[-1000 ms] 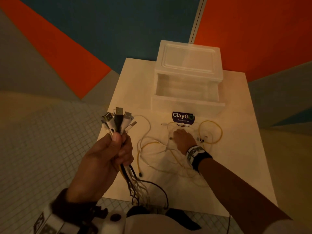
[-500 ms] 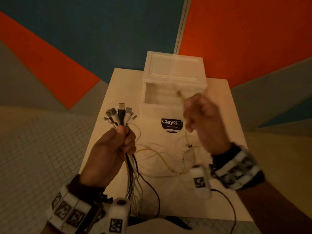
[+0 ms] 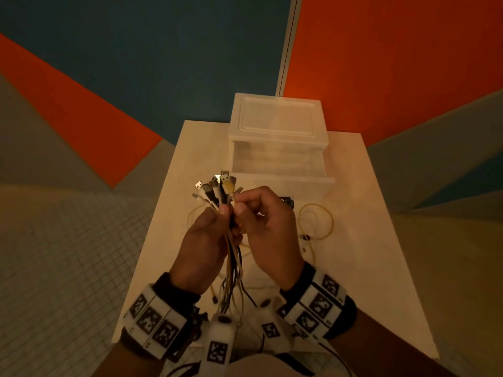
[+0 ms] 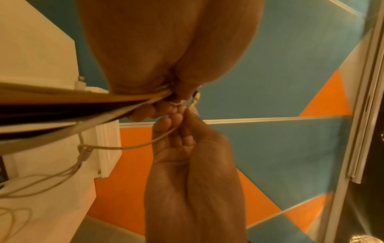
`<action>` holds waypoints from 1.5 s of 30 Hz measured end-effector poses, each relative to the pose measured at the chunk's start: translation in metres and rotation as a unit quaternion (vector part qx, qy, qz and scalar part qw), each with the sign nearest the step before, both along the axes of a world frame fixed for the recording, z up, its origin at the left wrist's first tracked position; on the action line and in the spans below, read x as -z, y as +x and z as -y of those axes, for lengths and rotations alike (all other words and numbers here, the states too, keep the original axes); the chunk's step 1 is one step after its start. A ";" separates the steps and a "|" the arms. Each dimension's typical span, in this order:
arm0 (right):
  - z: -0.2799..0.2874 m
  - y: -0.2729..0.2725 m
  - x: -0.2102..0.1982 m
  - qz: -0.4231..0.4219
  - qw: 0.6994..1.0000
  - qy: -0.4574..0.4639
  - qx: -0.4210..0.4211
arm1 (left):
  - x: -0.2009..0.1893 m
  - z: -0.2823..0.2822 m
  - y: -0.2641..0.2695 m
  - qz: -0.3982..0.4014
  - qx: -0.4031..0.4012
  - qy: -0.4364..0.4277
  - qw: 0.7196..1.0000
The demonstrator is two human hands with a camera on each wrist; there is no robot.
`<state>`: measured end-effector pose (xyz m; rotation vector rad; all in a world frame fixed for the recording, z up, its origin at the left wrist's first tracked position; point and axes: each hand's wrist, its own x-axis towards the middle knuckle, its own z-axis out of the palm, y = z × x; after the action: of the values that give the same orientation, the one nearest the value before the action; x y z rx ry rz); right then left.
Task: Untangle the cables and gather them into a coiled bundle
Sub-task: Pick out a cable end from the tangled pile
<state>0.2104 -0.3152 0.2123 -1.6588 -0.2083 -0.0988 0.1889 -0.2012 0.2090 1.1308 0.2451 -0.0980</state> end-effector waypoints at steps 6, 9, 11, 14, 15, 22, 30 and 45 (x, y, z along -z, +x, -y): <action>-0.006 -0.005 -0.003 0.016 0.998 -0.027 0.048 | -0.002 0.001 -0.008 0.009 0.012 0.028 1.000; -0.004 -0.003 -0.004 -0.119 0.990 0.057 0.043 | 0.004 0.001 -0.010 0.024 0.007 0.034 0.999; -0.001 -0.001 -0.001 -0.206 0.974 0.087 0.028 | 0.005 0.001 -0.011 0.033 0.010 0.027 0.999; 0.003 0.000 0.006 -0.274 0.957 0.090 0.007 | 0.007 -0.003 -0.010 0.022 0.008 0.016 1.000; 0.005 -0.001 0.007 -0.279 0.956 0.086 0.001 | 0.007 -0.004 -0.010 0.017 0.011 0.008 1.000; 0.029 -0.005 0.040 -0.141 0.975 -0.021 -0.168 | -0.001 -0.012 -0.004 0.076 0.015 -0.065 0.995; 0.110 0.028 0.153 -0.154 0.934 -0.281 -0.156 | -0.026 -0.089 0.001 0.138 0.093 -0.385 0.908; 0.027 0.003 0.042 0.101 0.972 -0.171 -0.127 | -0.002 -0.008 0.000 0.050 0.018 0.014 0.998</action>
<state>0.2130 -0.3426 0.1707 -1.9495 -0.6193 -0.0392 0.1893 -0.1933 0.2113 1.1638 0.1374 -0.0692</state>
